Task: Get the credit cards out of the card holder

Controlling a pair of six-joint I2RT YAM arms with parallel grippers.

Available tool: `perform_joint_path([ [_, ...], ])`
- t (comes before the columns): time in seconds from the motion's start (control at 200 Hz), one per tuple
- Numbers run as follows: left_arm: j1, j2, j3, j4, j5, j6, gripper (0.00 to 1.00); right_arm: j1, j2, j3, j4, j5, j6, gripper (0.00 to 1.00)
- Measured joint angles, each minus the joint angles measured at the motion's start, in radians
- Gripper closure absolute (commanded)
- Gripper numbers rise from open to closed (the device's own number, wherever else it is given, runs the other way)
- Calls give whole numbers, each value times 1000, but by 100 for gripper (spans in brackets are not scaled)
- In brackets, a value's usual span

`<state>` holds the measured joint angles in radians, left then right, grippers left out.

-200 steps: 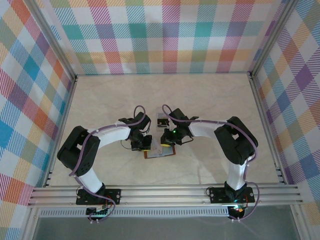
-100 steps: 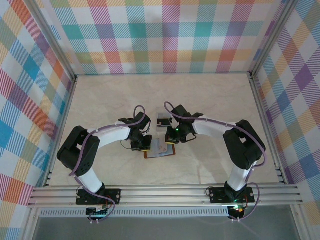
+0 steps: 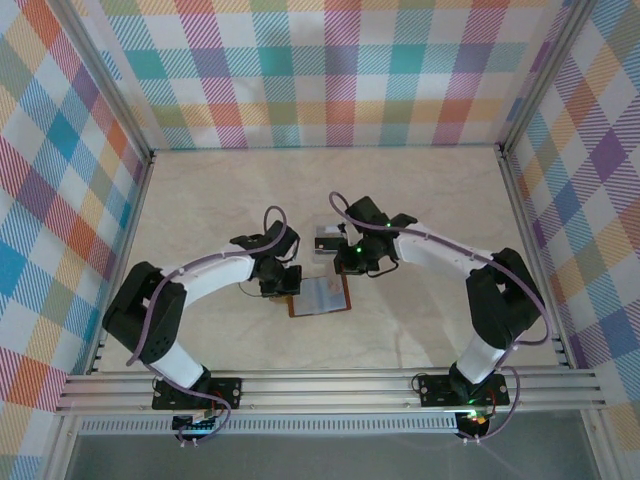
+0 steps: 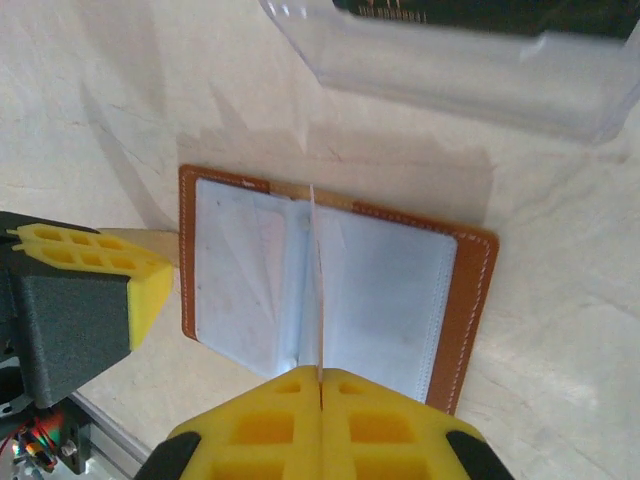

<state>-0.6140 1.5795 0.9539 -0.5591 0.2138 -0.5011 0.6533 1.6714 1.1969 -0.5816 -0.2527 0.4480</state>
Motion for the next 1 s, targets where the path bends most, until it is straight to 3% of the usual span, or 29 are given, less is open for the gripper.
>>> perform_joint_path([
  [0.22, 18, -68, -34, 5, -18, -1, 93, -5, 14, 193, -113, 115, -292, 100],
  [0.605, 97, -164, -140, 11, -17, 0, 91, -11, 183, 487, -240, 238, -984, 100],
  [0.8, 106, -190, -172, 11, -14, -7, 90, -25, 311, 675, -294, 265, -1197, 100],
  [1.0, 106, -218, -172, 7, -14, -8, 90, -32, 438, 834, -378, 288, -1318, 100],
])
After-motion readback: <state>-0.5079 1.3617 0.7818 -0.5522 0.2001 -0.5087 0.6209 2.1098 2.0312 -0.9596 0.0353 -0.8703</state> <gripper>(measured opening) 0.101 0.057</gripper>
